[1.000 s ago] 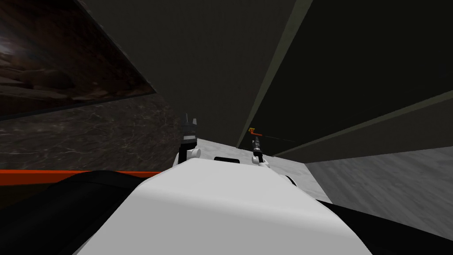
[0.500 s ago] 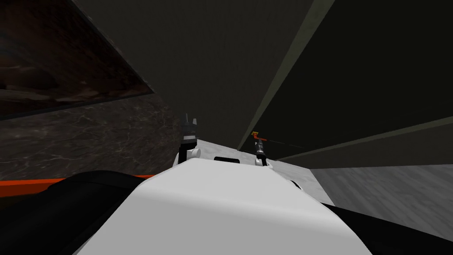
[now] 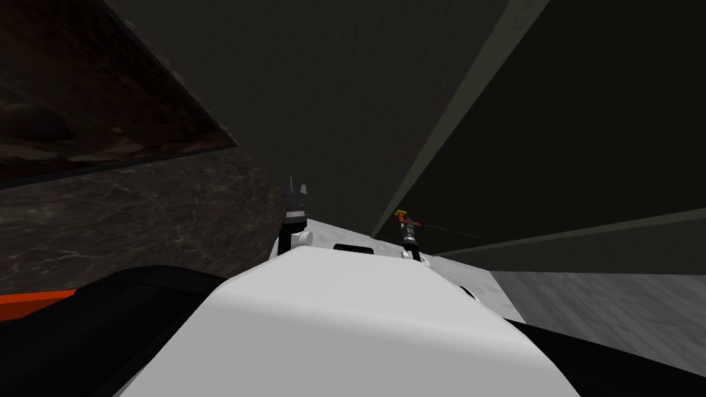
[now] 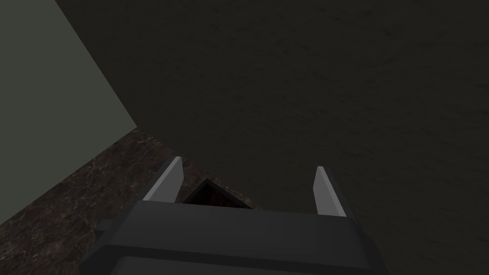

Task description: Pull the door open

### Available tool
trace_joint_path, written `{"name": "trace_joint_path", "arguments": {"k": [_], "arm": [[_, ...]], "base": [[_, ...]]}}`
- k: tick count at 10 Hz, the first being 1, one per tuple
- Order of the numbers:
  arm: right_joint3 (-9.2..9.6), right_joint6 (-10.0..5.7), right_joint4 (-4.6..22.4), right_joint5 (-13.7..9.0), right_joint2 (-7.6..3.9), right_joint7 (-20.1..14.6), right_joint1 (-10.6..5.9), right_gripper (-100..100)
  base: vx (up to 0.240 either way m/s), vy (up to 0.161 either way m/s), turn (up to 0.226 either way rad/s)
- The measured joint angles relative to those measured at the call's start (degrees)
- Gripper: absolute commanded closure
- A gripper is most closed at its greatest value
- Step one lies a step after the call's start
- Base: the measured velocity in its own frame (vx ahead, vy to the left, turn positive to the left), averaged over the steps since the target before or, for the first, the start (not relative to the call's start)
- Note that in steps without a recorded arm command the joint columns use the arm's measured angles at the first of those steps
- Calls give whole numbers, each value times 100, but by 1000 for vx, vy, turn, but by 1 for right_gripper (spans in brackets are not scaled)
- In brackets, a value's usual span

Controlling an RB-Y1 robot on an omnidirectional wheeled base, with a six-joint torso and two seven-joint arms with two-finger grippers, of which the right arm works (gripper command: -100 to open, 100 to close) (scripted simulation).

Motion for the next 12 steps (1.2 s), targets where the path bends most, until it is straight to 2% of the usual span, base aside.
{"name": "trace_joint_path", "arguments": {"k": [1,2,7,10,12], "arm": [[-2,-97,213,-2,-53,-54,-74,-100],[-2,-135,250,-2,-59,-66,-89,100],[2,-87,217,0,-49,-53,-73,100],[58,-115,205,4,-99,-100,-94,100],[154,-231,391,23,-145,-168,-166,100]], "base": [[64,0,4],[-8,-1,-1],[-12,0,1],[-154,-39,81],[-189,-35,95]]}}
